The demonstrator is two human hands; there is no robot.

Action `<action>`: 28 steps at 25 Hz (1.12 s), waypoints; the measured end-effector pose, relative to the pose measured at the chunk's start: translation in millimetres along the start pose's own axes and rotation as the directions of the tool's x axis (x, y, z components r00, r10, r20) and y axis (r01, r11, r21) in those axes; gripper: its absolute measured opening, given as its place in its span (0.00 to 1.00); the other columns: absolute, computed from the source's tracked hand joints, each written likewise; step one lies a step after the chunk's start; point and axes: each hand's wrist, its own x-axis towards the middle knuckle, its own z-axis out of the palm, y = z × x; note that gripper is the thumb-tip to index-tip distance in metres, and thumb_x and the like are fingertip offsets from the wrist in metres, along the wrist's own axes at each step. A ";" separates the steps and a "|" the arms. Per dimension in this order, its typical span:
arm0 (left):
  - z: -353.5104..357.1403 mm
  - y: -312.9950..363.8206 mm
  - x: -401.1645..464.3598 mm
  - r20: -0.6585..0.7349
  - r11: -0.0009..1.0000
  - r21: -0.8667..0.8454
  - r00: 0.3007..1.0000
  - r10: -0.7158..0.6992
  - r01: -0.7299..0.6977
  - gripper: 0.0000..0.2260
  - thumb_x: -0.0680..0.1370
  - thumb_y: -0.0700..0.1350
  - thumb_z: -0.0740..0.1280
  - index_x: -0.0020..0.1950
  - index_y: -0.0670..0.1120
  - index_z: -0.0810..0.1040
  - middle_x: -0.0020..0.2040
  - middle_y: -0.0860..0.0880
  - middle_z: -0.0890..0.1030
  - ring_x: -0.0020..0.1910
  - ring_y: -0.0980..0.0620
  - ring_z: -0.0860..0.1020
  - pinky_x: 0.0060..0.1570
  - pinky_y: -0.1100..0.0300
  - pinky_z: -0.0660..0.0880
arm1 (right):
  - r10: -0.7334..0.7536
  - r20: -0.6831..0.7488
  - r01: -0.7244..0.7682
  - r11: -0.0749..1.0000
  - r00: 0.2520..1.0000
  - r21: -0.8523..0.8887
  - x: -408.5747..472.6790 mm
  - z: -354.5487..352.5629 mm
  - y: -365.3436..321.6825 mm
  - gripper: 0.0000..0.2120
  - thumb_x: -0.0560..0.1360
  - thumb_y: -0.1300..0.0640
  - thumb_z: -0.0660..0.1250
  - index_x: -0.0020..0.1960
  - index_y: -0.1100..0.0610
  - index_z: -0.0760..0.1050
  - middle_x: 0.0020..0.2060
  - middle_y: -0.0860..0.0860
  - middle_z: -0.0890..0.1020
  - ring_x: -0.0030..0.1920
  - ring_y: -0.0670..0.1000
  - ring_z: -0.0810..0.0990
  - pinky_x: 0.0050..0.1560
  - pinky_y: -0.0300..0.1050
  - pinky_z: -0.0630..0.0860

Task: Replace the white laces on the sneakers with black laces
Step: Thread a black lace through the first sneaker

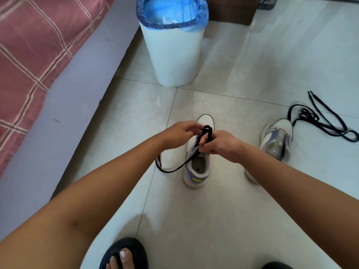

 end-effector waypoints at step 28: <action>26.0 -8.8 24.7 -0.224 0.971 -0.002 0.946 -0.235 0.241 0.04 0.78 0.43 0.62 0.44 0.45 0.71 0.42 0.47 0.75 0.38 0.51 0.75 0.34 0.59 0.69 | -0.033 -0.192 -0.007 0.979 0.981 -0.205 -13.7 -12.0 40.7 0.13 0.78 0.53 0.64 0.36 0.58 0.72 0.30 0.50 0.75 0.27 0.47 0.71 0.30 0.38 0.71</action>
